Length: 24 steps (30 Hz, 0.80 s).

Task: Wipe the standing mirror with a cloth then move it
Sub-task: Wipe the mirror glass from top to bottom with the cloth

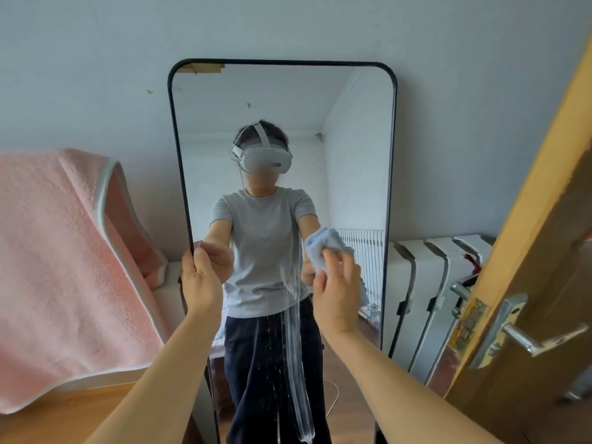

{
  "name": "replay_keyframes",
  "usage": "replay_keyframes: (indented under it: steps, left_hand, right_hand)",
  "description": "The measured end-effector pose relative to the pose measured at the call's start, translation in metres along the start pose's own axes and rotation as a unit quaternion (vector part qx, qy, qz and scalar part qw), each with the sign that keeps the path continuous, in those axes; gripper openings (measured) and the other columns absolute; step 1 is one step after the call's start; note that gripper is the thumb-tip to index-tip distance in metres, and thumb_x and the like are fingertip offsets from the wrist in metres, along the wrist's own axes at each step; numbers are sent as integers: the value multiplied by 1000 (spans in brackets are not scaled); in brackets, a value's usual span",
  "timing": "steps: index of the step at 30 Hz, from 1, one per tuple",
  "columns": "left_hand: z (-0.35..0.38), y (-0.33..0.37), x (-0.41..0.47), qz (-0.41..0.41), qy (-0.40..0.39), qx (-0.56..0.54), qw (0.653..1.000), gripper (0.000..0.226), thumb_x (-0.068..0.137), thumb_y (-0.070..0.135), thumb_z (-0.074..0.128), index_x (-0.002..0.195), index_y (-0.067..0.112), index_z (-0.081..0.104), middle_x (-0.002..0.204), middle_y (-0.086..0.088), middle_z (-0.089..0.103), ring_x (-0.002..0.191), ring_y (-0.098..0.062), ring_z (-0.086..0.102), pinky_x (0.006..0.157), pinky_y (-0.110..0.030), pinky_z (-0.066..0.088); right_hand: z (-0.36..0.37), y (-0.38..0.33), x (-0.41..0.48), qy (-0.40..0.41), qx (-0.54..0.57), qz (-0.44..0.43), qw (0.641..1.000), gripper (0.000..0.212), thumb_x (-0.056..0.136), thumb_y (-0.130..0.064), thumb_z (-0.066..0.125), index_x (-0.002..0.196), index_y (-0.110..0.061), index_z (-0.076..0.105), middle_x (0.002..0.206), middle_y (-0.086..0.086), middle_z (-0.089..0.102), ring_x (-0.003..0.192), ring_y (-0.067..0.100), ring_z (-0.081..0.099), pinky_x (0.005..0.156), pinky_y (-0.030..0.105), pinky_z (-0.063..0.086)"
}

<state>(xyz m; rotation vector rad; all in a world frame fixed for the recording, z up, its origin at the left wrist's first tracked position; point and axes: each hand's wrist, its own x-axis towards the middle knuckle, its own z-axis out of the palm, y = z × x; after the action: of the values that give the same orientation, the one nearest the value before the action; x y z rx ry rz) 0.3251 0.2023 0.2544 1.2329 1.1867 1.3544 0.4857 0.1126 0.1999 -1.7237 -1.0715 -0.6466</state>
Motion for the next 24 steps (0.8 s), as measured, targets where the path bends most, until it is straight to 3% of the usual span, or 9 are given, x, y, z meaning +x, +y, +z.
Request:
replay_keyframes:
  steps: [6, 11, 14, 16, 19, 24]
  left_hand:
    - [-7, -2, 3, -4, -18, -2, 1000, 40, 99, 37, 28, 132, 22, 47, 125, 1, 48, 112, -17, 45, 92, -31, 33]
    - [-14, -5, 3, -8, -31, -23, 999, 40, 97, 36, 29, 111, 16, 61, 112, -7, 64, 109, -23, 58, 88, -31, 42]
    - [-17, -4, -3, -13, -39, -44, 998, 42, 99, 37, 29, 109, 15, 63, 105, -6, 67, 101, -20, 62, 89, -31, 47]
    - [-19, -4, -7, -11, -44, -52, 998, 43, 100, 37, 28, 112, 14, 63, 103, -1, 67, 97, -13, 62, 82, -23, 47]
    - [-23, -8, -11, -7, -45, -55, 997, 43, 100, 38, 28, 109, 16, 64, 101, 3, 68, 96, -8, 62, 79, -19, 45]
    - [-25, -17, -20, -1, -14, -38, 999, 39, 100, 31, 31, 92, 12, 63, 84, 3, 65, 78, -7, 59, 70, -19, 46]
  right_hand:
    - [34, -45, -11, -42, 33, -88, 995, 28, 86, -7, 56, 114, -10, 60, 109, 9, 58, 94, 29, 58, 76, 35, 55]
    - [47, -80, -12, -70, 36, -167, 983, 29, 83, -6, 60, 112, -11, 63, 105, 6, 59, 91, 27, 57, 90, 37, 49]
    - [54, -94, -14, -110, 43, -202, 972, 28, 85, -8, 61, 113, -13, 63, 106, 4, 59, 92, 26, 55, 85, 37, 50]
    - [58, -98, -17, -136, 46, -230, 963, 28, 83, -8, 62, 110, -14, 63, 102, 3, 58, 88, 25, 54, 80, 35, 51]
    - [60, -99, -22, -154, 29, -269, 950, 40, 70, -4, 70, 108, -17, 65, 97, 1, 58, 82, 23, 53, 85, 32, 46]
    - [56, -91, -28, -190, 6, -306, 933, 48, 67, -9, 74, 113, -20, 64, 99, -2, 59, 81, 21, 53, 80, 29, 48]
